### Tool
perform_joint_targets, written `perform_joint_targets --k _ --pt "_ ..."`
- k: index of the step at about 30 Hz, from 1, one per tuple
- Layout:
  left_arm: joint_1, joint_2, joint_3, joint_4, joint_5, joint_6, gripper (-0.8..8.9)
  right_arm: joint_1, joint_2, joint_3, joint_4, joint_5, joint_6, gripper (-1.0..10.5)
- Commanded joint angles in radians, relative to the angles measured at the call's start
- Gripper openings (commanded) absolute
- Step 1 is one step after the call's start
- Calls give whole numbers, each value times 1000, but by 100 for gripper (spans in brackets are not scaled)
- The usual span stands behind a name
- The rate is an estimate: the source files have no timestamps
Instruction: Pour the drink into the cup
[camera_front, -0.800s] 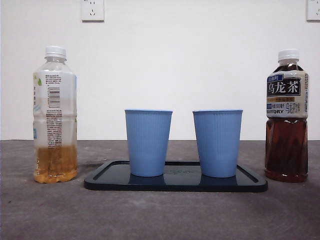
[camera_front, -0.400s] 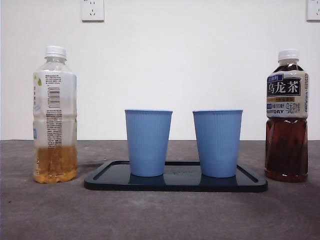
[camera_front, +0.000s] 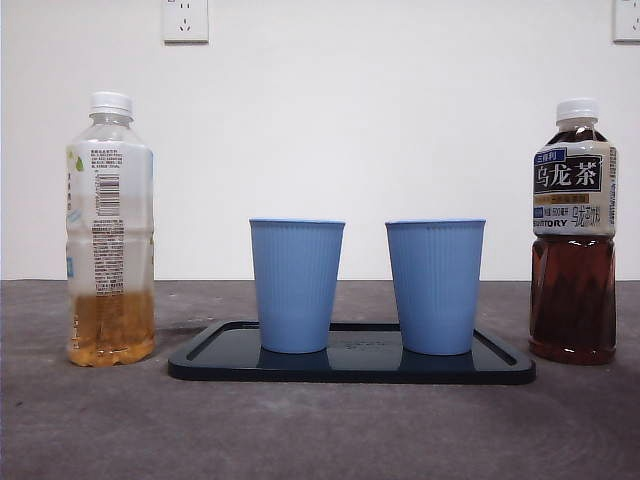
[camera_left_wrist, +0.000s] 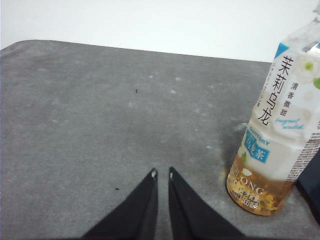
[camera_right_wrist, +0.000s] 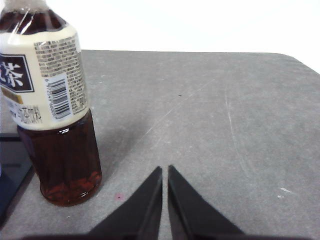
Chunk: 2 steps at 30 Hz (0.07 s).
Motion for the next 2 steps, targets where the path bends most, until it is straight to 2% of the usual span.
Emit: perform_joint_targets --k 1,2 --pt "0 -1 -20 -5 -3 0 33 0 -3 -6 11 1 -6 15" --pt "0 -1 -20 -5 -3 -1 33 0 -3 -6 11 1 -6 15"
